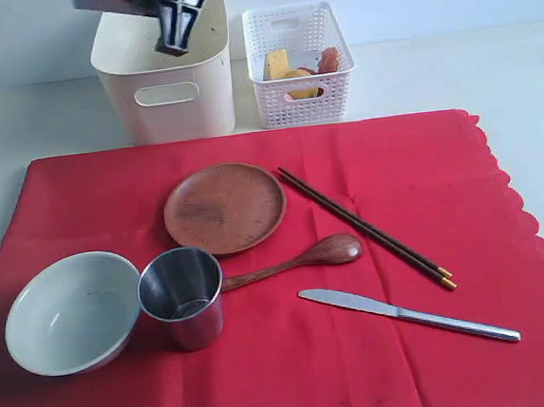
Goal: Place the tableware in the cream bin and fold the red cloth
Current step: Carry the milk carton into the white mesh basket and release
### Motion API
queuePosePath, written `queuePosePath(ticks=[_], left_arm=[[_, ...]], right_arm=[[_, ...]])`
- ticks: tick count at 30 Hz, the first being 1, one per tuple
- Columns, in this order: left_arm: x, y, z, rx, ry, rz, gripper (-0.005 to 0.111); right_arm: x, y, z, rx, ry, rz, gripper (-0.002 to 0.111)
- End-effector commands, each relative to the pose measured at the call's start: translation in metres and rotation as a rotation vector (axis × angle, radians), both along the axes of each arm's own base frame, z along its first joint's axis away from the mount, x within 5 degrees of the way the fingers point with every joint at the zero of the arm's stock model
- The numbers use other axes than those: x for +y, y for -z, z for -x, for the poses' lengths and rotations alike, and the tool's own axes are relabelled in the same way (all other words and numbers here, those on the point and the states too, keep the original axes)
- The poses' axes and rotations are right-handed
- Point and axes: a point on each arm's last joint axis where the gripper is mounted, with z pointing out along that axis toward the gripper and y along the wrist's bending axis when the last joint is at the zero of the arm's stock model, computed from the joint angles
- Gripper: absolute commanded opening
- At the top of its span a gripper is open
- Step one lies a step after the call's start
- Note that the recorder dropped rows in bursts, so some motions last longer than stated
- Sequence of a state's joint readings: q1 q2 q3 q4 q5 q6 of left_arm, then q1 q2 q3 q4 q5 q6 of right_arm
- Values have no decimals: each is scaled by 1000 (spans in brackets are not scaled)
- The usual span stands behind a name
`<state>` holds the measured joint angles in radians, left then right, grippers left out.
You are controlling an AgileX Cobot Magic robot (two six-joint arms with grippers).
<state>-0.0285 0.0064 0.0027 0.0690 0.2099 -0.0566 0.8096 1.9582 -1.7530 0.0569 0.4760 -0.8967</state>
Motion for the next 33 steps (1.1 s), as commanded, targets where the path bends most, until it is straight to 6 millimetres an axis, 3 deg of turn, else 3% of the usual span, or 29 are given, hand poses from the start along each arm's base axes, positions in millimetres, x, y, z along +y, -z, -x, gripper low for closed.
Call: queuePosePath(ticks=[1,8,14,24,33], left_arm=[[0,-2,1,-12,4,2,1],[0,-2,1,-12,4,2,1],[0,-2,1,-12,4,2,1],[0,-2,1,-12,4,2,1],[0,-2,1,-12,4,2,1]], right_arm=[[-39,-5,-32,72,226,-59,0],[-92,1,-73,181,481,-179,0],[-113,33,-100,250,591,-183,0],[-103,95,-130,241,613,-266,0],[-95,125,-142,202,603,-341,4]])
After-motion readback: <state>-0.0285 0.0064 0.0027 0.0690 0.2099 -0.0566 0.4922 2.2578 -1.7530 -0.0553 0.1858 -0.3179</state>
